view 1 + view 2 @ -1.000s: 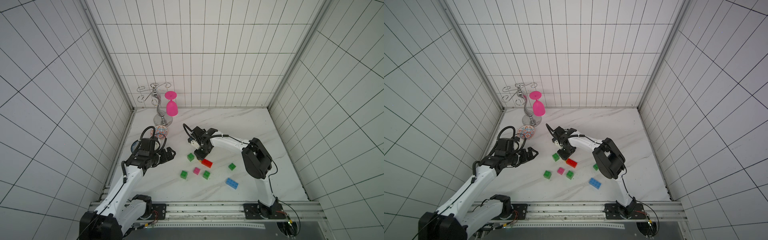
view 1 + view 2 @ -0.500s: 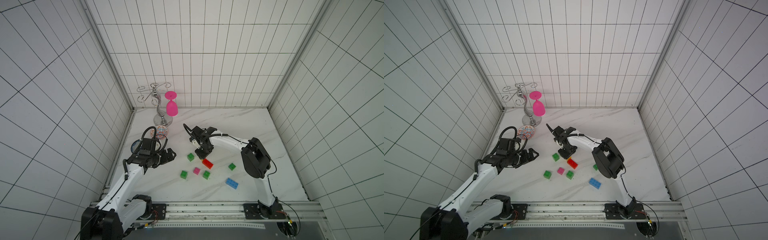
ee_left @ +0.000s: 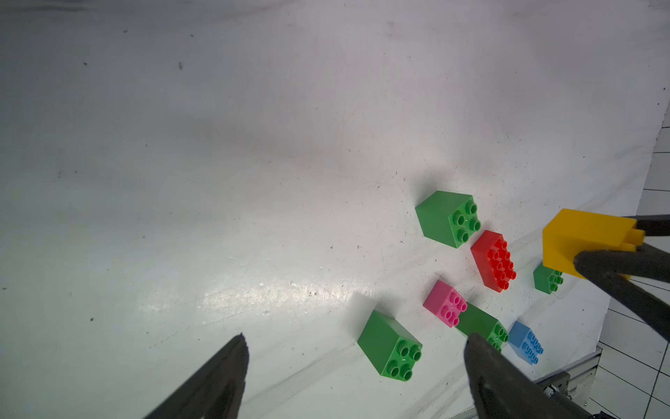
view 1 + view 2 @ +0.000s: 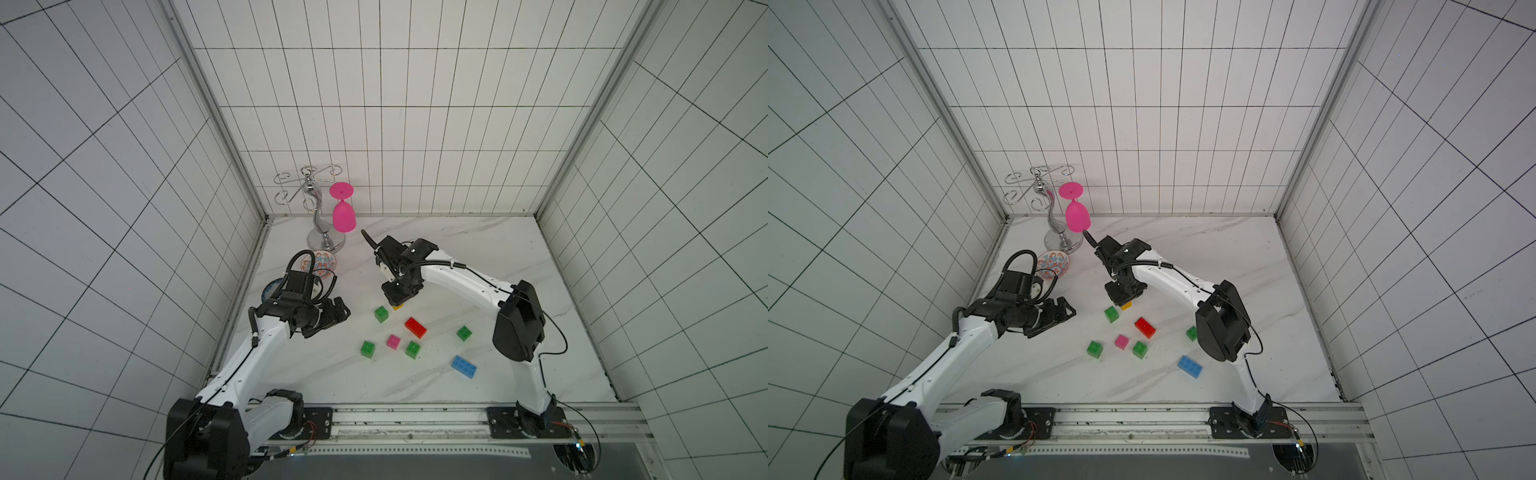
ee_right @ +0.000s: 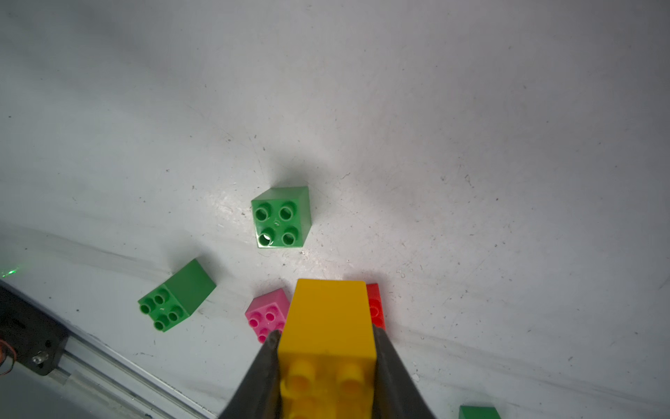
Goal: Assemble the letter r with lego
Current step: Assemble the lego brick with the lego brick.
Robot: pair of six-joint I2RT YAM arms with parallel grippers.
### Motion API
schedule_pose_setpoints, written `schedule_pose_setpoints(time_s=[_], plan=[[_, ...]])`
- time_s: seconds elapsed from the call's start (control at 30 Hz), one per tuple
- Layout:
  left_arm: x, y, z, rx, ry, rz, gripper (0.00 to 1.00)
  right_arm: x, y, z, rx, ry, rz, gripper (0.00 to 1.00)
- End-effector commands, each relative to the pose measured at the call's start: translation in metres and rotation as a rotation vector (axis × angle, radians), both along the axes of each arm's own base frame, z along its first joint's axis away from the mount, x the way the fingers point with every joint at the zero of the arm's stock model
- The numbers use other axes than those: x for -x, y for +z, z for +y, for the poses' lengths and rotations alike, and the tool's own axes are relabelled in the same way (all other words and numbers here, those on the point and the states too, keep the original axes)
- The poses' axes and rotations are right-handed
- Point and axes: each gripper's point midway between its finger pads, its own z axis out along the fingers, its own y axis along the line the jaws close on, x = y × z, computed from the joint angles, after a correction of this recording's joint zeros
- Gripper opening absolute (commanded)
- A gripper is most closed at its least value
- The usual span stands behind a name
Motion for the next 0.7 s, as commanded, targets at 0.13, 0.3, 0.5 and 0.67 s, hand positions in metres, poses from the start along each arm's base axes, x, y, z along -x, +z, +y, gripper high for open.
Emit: schedule_pose_setpoints(time_s=[0.13, 0.3, 0.5, 0.67], plan=[[0.002, 0.023, 0.01, -0.048, 0.011, -0.068, 0.93, 0.01, 0.003, 0.01, 0.002, 0.009, 0.053, 0.0], [0.005, 0.027, 0.01, -0.045, 0.004, -0.088, 0.93, 0.011, -0.003, 0.021, -0.006, 0.029, 0.061, 0.0], [0.007, 0.025, 0.009, -0.039, 0.005, -0.087, 0.93, 0.014, -0.015, 0.031, -0.002, 0.044, 0.079, 0.0], [0.007, 0.027, 0.009, -0.037, 0.005, -0.091, 0.93, 0.014, -0.026, 0.037, 0.001, 0.043, 0.097, 0.0]])
